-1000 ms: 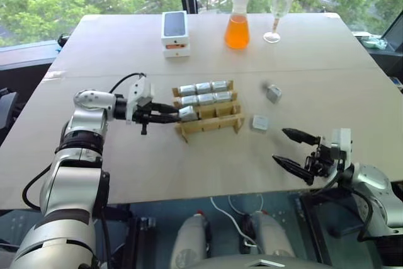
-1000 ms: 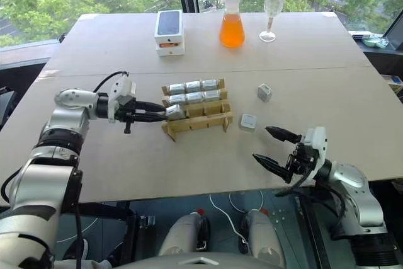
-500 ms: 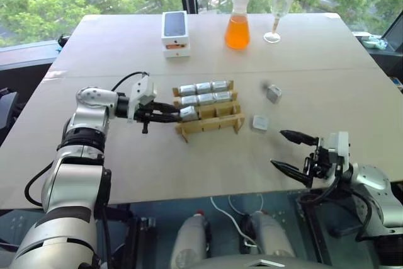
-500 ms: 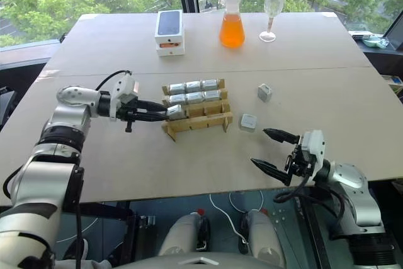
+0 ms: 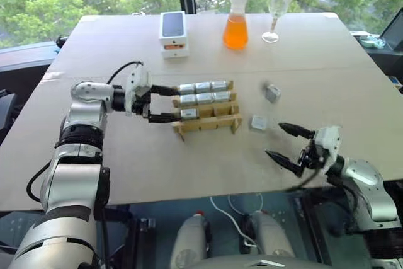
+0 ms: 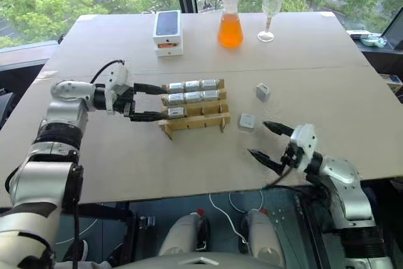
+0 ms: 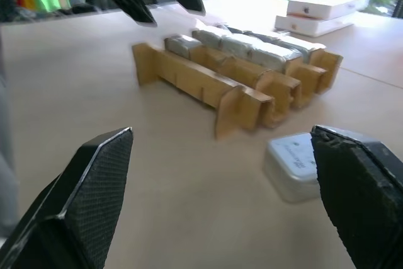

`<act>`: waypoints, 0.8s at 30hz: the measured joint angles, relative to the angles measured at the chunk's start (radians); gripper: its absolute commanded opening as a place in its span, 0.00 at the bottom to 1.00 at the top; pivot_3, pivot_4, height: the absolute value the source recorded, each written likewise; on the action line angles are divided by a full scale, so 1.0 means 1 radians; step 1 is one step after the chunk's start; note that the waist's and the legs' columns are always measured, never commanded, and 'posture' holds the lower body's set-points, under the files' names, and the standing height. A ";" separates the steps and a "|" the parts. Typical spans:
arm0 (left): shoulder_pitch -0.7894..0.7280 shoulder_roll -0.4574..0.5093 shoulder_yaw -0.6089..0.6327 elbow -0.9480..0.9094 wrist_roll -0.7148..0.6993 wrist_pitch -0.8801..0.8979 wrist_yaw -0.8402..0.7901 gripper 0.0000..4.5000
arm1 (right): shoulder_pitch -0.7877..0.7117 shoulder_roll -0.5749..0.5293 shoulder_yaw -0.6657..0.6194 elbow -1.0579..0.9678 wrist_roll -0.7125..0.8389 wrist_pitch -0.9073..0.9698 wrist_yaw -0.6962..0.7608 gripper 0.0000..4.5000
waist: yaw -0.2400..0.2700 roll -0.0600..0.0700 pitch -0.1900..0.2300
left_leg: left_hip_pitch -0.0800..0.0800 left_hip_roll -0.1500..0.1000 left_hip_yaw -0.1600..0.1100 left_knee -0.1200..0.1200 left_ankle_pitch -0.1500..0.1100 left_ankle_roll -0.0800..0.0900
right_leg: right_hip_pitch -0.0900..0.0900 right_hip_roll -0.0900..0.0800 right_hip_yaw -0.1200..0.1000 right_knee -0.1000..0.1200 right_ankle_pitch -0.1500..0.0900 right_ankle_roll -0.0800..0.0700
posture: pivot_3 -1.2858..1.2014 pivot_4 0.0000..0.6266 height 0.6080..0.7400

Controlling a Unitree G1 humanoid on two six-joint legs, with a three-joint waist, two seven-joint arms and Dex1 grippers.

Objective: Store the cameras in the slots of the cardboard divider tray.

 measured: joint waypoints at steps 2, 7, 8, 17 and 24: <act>0.100 0.003 0.015 -0.181 -0.057 0.101 0.019 0.97 | -0.001 0.030 0.023 -0.013 -0.071 0.055 -0.109 1.00 | -0.002 0.000 0.000 | 0.000 0.000 0.000 0.000 0.000 -0.001 | -0.001 -0.001 0.000 0.002 0.000 0.000 | 0.52 0.24 1.00; 0.354 0.051 0.052 -0.565 -0.169 0.327 0.107 0.97 | 0.007 0.090 0.093 -0.036 -0.188 0.153 -0.267 1.00 | -0.009 0.000 0.000 | 0.000 -0.001 0.002 0.000 0.000 -0.001 | -0.003 -0.001 0.003 0.005 0.000 0.000 | 0.52 0.24 1.00; 0.392 0.054 0.059 -0.632 -0.189 0.360 0.129 0.97 | 0.004 0.107 0.098 -0.031 -0.196 0.167 -0.289 1.00 | -0.009 0.000 0.000 | 0.000 -0.001 0.002 0.000 0.000 -0.001 | -0.003 -0.002 0.003 0.006 -0.001 0.001 | 0.52 0.24 1.00; 0.620 0.080 0.154 -0.943 -0.283 0.488 0.308 0.97 | -0.124 0.094 0.145 0.081 -0.240 0.173 -0.291 1.00 | -0.010 0.000 0.000 | 0.002 0.000 0.002 0.000 -0.001 0.000 | -0.003 -0.001 0.003 0.007 -0.002 0.003 | 0.52 0.24 1.00; 0.664 0.079 0.184 -1.002 -0.297 0.502 0.402 0.97 | -0.358 0.025 0.146 0.337 -0.175 0.185 -0.074 1.00 | -0.009 0.000 0.000 | 0.001 0.000 0.002 0.000 -0.003 0.003 | -0.003 -0.001 0.003 0.007 0.000 0.000 | 0.52 0.24 1.00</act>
